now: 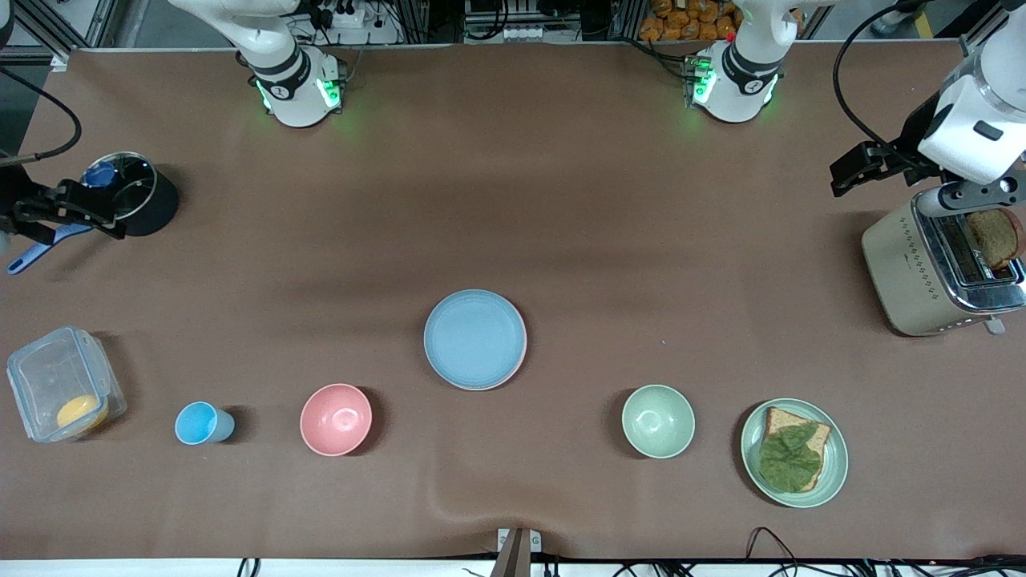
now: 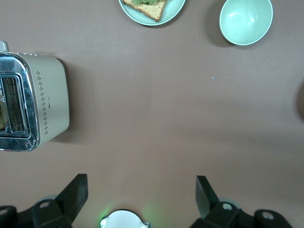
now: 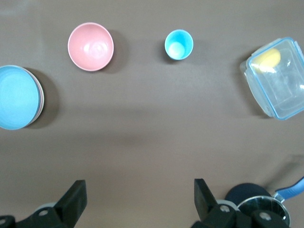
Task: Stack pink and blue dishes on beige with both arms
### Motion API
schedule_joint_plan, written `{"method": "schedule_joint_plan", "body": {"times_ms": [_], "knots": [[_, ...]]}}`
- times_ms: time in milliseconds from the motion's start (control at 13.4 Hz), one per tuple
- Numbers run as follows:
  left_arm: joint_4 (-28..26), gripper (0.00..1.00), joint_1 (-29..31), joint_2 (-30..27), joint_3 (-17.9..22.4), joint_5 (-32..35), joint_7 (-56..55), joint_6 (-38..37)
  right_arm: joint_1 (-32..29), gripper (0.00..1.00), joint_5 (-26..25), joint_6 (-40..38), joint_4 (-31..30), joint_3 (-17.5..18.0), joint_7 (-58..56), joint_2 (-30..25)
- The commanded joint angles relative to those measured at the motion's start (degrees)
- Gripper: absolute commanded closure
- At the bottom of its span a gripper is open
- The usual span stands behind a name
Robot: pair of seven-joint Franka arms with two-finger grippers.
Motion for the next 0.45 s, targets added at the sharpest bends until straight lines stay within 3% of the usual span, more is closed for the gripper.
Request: {"method": "schedule_joint_plan", "body": {"times_ms": [0,374], "knots": [[1.0,0.00,0.1,0.0,0.0,0.0,1.1,-1.2,-1.7,0.00,-1.1,-1.7,-1.6,1.1,0.4,-3.2],[1.0,0.00,0.1,-0.1,-0.1,-0.7,1.2,-1.2,-1.9,0.00,-2.5,-2.6,-2.4,1.0,0.4,-3.2]]}}
